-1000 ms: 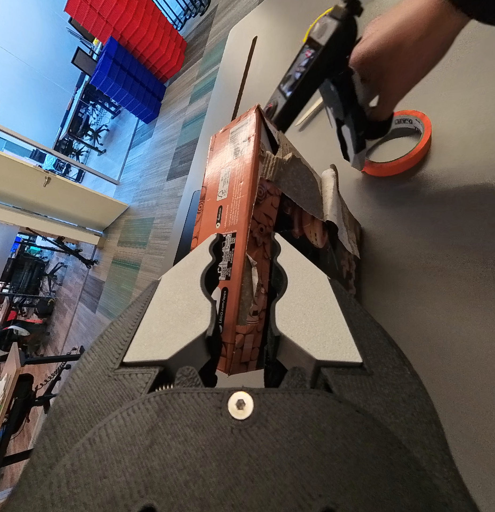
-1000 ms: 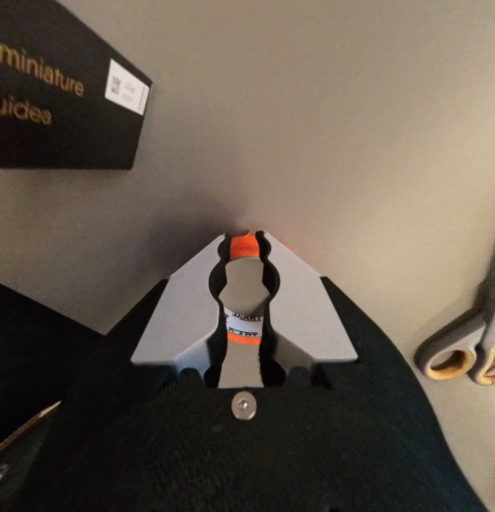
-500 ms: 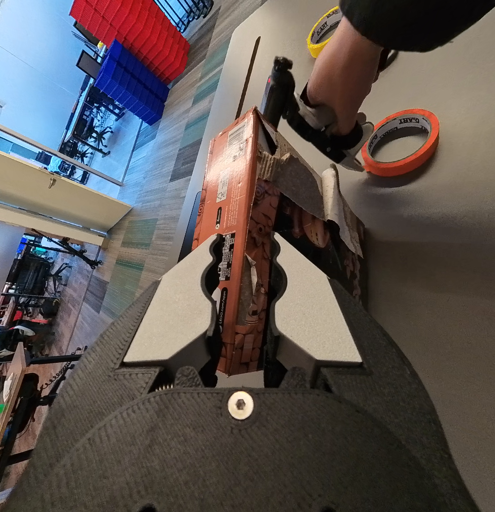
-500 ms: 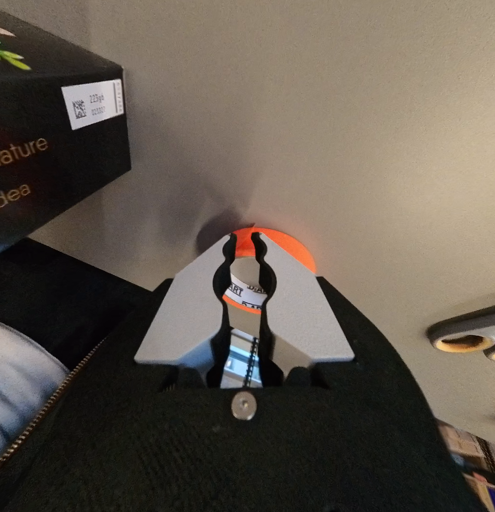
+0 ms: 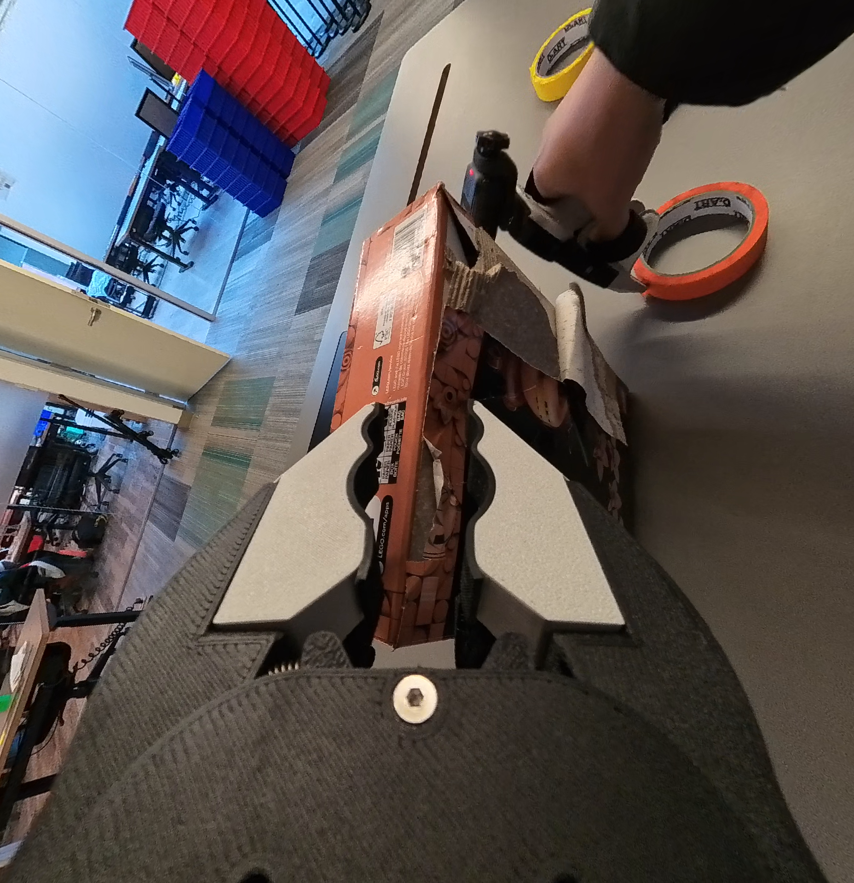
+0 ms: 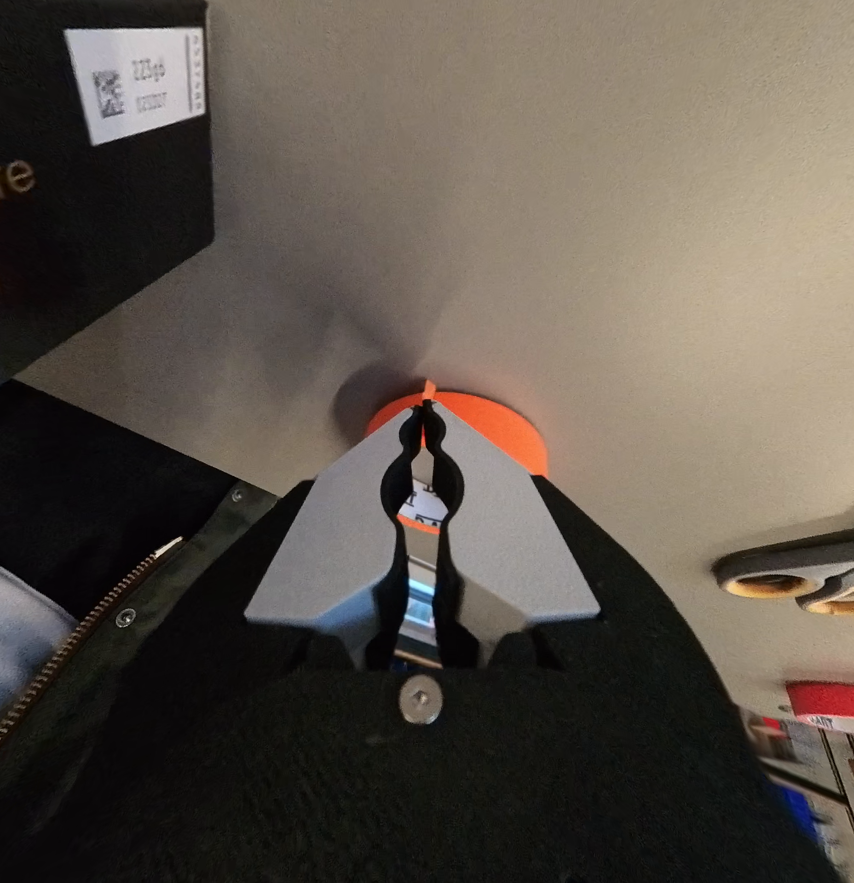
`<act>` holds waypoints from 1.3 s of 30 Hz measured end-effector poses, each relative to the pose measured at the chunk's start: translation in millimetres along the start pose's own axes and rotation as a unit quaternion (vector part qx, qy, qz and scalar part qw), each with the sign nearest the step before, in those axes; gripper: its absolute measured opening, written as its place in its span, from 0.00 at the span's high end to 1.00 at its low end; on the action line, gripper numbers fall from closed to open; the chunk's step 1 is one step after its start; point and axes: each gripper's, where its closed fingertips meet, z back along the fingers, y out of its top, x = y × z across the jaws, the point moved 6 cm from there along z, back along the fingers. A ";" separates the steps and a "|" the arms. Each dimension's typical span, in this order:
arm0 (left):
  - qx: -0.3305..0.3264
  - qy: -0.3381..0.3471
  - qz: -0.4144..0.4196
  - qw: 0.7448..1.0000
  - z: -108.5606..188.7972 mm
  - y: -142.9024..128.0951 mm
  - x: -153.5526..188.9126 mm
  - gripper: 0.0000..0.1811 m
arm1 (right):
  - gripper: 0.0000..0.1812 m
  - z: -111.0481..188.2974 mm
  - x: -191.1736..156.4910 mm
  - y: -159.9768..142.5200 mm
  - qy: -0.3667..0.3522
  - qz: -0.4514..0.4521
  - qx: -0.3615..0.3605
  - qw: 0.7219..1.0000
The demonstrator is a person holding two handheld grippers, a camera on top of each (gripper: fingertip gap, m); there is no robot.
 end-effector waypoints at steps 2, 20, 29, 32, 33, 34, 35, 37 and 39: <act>0.000 0.000 0.000 1.000 0.0 0.0 0.1 0.82 | 1.00 5.1 -3.5 -3.1 0.019 0.001 0.026 0.999; 0.005 0.000 -0.009 1.000 1.3 -0.3 1.6 0.82 | 1.00 159.9 -49.3 -70.9 0.163 0.093 0.530 0.827; 0.009 0.000 -0.015 1.000 4.1 0.8 6.1 0.82 | 1.00 201.5 -63.4 -95.5 0.235 0.143 0.582 0.765; 0.010 -0.001 -0.017 1.000 4.9 1.0 7.5 0.82 | 1.00 216.9 -73.3 -101.1 0.252 0.164 0.598 0.743; 0.010 -0.001 -0.017 1.000 5.0 1.2 7.7 0.82 | 1.00 216.3 -73.2 -99.3 0.234 0.165 0.603 0.745; 0.011 0.000 -0.019 1.000 5.0 1.0 7.7 0.82 | 1.00 211.2 -74.4 -97.2 0.247 0.168 0.576 0.761; 0.011 -0.001 -0.019 1.000 4.9 0.7 7.4 0.82 | 1.00 212.1 -77.5 -98.4 0.262 0.173 0.553 0.772; 0.011 -0.004 -0.017 1.000 4.8 0.5 6.6 0.82 | 1.00 235.7 -77.1 -108.8 0.219 0.183 0.606 0.742; 0.012 -0.002 -0.018 1.000 4.8 0.4 6.6 0.82 | 1.00 234.7 -76.2 -109.3 0.232 0.175 0.597 0.748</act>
